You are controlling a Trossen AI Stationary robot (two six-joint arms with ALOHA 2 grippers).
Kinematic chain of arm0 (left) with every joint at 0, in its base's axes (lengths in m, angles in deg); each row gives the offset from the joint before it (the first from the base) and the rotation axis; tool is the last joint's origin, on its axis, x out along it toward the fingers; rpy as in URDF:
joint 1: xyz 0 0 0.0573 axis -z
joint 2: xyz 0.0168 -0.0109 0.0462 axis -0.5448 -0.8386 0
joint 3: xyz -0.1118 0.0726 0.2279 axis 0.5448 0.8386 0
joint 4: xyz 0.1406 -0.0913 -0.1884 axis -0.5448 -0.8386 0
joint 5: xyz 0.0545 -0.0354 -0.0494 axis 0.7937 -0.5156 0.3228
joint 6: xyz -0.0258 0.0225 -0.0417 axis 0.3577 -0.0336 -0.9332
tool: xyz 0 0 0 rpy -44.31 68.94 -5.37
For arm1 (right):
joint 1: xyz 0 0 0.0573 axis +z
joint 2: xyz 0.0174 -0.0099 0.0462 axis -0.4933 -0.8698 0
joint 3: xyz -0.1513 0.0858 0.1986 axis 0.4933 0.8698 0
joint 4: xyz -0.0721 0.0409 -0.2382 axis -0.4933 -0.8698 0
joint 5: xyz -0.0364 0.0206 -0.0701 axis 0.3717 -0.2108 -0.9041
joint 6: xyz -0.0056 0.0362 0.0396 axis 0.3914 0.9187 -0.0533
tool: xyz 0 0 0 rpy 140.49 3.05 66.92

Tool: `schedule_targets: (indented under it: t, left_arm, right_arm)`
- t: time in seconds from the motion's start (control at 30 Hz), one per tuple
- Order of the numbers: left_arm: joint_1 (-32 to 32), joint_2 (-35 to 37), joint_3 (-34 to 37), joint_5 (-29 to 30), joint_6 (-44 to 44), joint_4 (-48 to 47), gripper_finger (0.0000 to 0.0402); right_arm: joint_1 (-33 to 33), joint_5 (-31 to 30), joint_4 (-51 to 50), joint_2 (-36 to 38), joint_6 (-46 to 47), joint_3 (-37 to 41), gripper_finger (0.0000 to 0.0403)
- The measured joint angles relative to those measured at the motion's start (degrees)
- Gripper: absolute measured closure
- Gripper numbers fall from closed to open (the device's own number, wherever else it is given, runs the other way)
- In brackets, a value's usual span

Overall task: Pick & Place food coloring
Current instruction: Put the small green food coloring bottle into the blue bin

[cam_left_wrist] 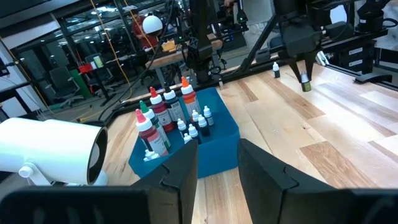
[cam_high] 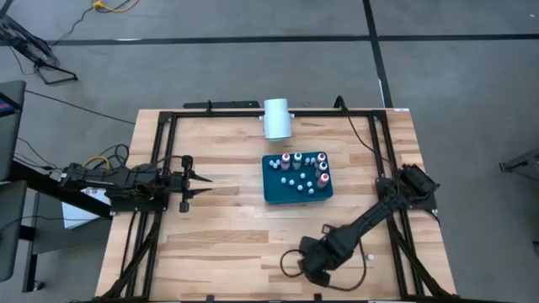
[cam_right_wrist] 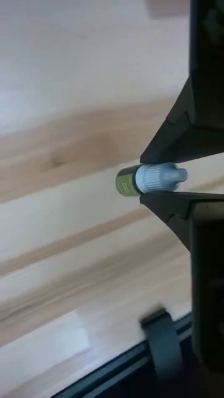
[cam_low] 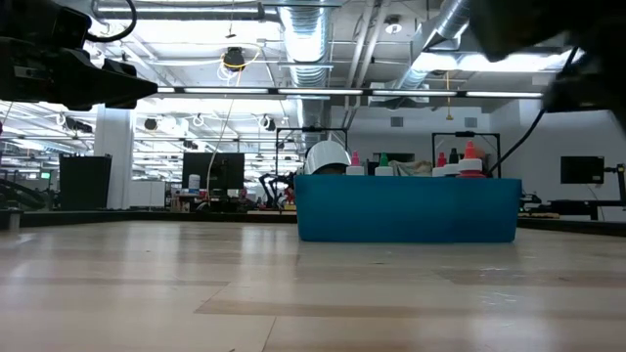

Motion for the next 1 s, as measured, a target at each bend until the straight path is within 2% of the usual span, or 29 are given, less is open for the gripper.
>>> schedule_targets:
  t: [0.2, 0.57, 0.73, 1.0]
  left_arm:
    - [0.0, 0.0, 0.0, 0.0, 0.0, 0.0, 0.0297]
    - [0.0, 0.0, 0.0, 0.0, 0.0, 0.0, 0.0297]
    - [0.0, 0.0, 0.0, 0.0, 0.0, 0.0, 0.0297]
    - [0.0, 0.0, 0.0, 0.0, 0.0, 0.0, 0.0297]
  right_arm:
    - [-3.7, -1.9, 2.1, 0.8, -11.4, -1.1, 0.0346]
    - [-12.5, -9.1, 1.9, 0.7, -32.3, -6.8, 0.0346]
    - [-17.2, -12.1, 1.9, 0.7, -38.8, -8.8, 0.0346]
    - [-25.6, -12.1, 1.7, 0.7, -45.5, -10.4, 0.0346]
